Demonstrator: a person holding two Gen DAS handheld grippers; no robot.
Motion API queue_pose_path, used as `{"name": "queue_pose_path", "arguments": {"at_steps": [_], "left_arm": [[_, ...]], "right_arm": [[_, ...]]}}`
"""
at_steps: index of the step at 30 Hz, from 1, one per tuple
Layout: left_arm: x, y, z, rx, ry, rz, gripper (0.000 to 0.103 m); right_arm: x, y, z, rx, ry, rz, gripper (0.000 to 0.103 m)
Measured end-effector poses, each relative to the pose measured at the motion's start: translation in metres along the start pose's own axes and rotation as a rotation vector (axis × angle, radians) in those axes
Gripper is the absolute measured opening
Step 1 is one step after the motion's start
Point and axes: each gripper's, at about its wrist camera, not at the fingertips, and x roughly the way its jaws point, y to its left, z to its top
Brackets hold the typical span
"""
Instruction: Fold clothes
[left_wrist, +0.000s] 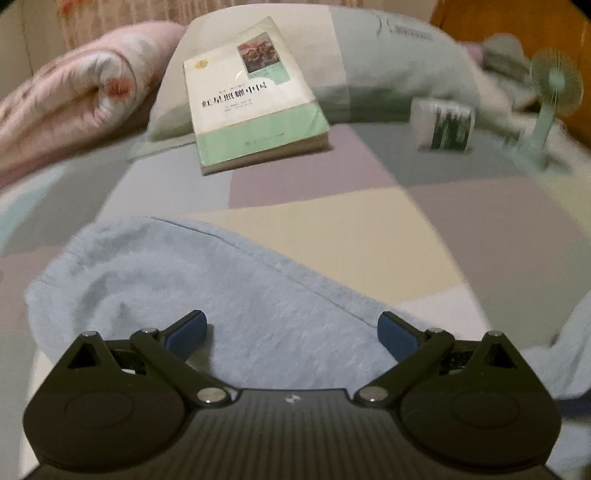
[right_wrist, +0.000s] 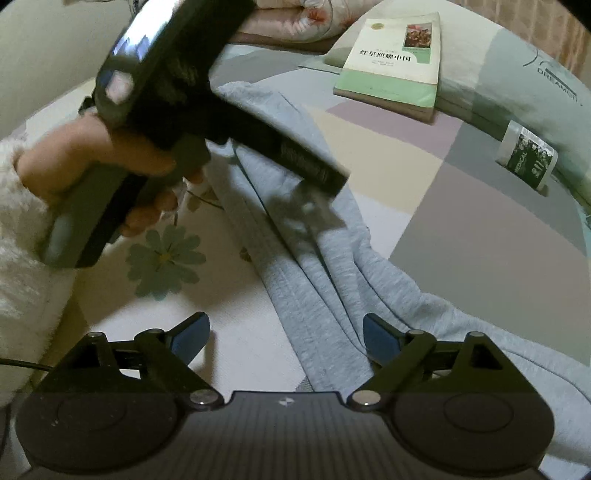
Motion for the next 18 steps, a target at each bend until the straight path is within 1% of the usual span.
{"name": "queue_pose_path", "arguments": {"at_steps": [2, 4, 6, 7, 9, 10, 11, 12, 16, 18], "left_arm": [[-0.001, 0.006, -0.001, -0.002, 0.007, 0.003, 0.099], [-0.002, 0.014, -0.001, -0.012, 0.016, 0.009, 0.099], [0.002, 0.022, -0.002, -0.024, 0.038, 0.047, 0.1], [0.004, 0.025, -0.002, -0.035, 0.047, 0.049, 0.101], [0.005, 0.031, -0.003, -0.052, 0.059, 0.029, 0.101], [0.004, 0.031, -0.003, -0.048, 0.057, 0.029, 0.101], [0.002, 0.03, -0.003, -0.039, 0.053, 0.031, 0.101], [0.0, 0.029, -0.003, -0.029, 0.049, 0.033, 0.101], [-0.001, 0.038, -0.003, -0.053, 0.046, 0.002, 0.101], [-0.002, 0.045, -0.002, -0.082, 0.041, -0.014, 0.101]], "right_arm": [[-0.013, -0.009, 0.007, 0.018, -0.026, 0.017, 0.086], [-0.026, -0.021, 0.016, 0.026, -0.063, 0.002, 0.081], [-0.039, -0.033, 0.027, 0.034, -0.101, -0.015, 0.071], [-0.033, -0.038, 0.032, 0.039, -0.094, -0.015, 0.068], [-0.019, -0.047, 0.042, 0.049, -0.074, -0.014, 0.063], [-0.012, -0.051, 0.047, 0.055, -0.064, -0.013, 0.061], [-0.005, -0.056, 0.052, 0.06, -0.054, -0.012, 0.055], [0.002, -0.06, 0.058, 0.065, -0.044, -0.011, 0.052], [0.029, -0.078, 0.078, 0.085, -0.003, -0.007, 0.048], [0.032, -0.071, 0.076, 0.06, 0.007, -0.014, 0.048]]}}
